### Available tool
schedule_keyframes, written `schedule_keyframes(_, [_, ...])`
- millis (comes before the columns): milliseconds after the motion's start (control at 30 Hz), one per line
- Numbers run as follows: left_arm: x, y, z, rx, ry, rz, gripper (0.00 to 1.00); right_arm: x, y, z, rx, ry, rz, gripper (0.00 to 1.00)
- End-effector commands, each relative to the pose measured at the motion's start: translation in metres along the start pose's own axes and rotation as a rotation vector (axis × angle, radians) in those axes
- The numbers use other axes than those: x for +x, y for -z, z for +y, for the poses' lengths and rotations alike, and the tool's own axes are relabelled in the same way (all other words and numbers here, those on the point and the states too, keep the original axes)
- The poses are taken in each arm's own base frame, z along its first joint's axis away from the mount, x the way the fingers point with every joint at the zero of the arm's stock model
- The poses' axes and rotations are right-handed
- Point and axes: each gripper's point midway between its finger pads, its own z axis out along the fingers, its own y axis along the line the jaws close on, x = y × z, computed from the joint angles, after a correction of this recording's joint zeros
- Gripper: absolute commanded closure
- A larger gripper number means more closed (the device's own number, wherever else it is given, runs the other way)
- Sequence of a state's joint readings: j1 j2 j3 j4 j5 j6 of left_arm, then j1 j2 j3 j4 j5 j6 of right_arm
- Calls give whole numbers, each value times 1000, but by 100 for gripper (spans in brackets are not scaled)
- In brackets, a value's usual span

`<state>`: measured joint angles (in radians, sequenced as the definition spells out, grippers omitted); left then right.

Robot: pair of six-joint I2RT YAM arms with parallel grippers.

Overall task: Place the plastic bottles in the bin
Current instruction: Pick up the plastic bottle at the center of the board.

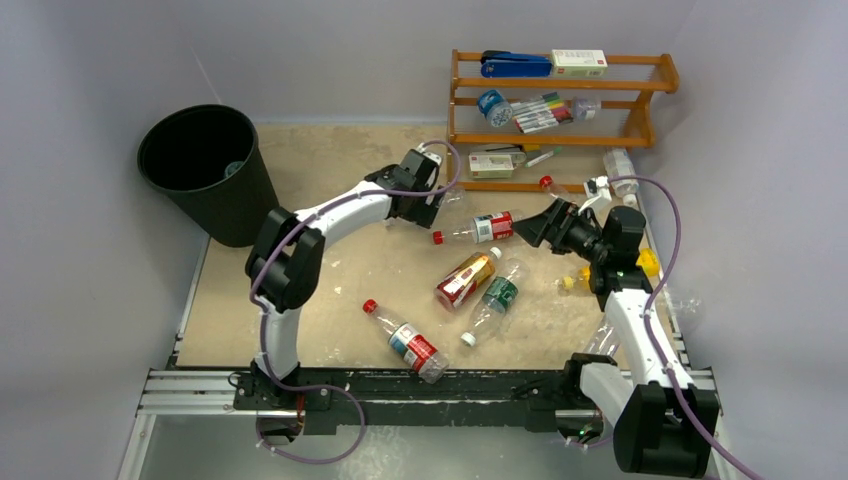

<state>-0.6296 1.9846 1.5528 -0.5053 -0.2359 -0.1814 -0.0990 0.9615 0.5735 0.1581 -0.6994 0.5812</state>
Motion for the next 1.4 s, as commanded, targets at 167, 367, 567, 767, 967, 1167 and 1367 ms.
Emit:
schedule_keyframes(167, [-20, -26, -14, 40, -15, -70, 12, -3, 5, 9, -32, 40, -14, 0])
schedule_keyframes(367, [-3, -32, -18, 60, 4, -48, 14, -1, 5, 9, -30, 40, -10, 0])
schedule_keyframes(567, [13, -34, -20, 72, 21, -20, 28, -1, 5, 8, -23, 41, -4, 0])
schedule_keyframes(767, [33, -27, -22, 78, 33, 30, 58, 7, 2, -1, -7, 36, 27, 0])
schedule_keyframes(967, [42, -8, -18, 74, 67, 16, 61, 12, 0, -6, 2, 32, 47, 0])
schedule_keyframes(1167, [44, 16, -17, 87, 107, -16, 61, 8, -1, -4, -4, 33, 46, 0])
schedule_keyframes(1367, [51, 38, -13, 81, 128, -33, 61, 9, 0, -3, -6, 27, 47, 0])
